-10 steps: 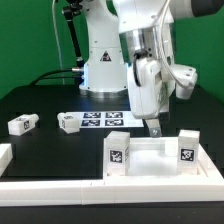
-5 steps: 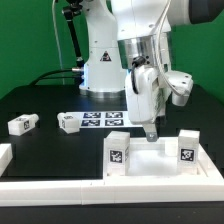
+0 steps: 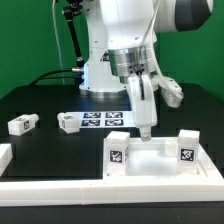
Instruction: Assemble square table
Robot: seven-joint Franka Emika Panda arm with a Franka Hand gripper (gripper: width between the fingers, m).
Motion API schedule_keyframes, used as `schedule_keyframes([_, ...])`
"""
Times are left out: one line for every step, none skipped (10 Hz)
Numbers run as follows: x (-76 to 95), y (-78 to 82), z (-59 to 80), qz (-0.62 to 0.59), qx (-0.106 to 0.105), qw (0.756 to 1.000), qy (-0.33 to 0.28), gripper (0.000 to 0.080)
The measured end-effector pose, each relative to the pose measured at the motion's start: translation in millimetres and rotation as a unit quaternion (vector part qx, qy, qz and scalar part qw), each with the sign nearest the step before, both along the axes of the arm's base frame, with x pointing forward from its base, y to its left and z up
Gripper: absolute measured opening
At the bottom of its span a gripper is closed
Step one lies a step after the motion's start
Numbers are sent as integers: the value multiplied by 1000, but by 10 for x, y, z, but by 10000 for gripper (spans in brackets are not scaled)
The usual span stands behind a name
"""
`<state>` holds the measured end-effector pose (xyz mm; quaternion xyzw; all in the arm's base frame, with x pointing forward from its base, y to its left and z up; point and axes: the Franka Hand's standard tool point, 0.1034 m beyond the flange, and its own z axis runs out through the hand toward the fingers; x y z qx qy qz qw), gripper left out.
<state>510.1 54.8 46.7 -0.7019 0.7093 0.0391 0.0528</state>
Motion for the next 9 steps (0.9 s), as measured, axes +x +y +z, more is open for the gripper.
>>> schedule_keyframes([-70,7,-65,2,-4,1000,5,649])
schedule_keyframes([-124,62,-134,7,-6,1000,12,649])
schedule_keyframes([-164,93,-193,11,-8,1000,18,649])
schedule_keyframes([-189,87,-234,11,-10,1000,22,649])
schedule_keyframes([-179,88,-227,12,-10,1000,21,649])
schedule_keyframes([-181,87,-230,12,-10,1000,21,649])
schedule_keyframes([-182,87,-232,12,-10,1000,21,522])
schedule_keyframes([-182,87,-232,12,-10,1000,21,387])
schedule_keyframes([-183,87,-233,12,-10,1000,22,387])
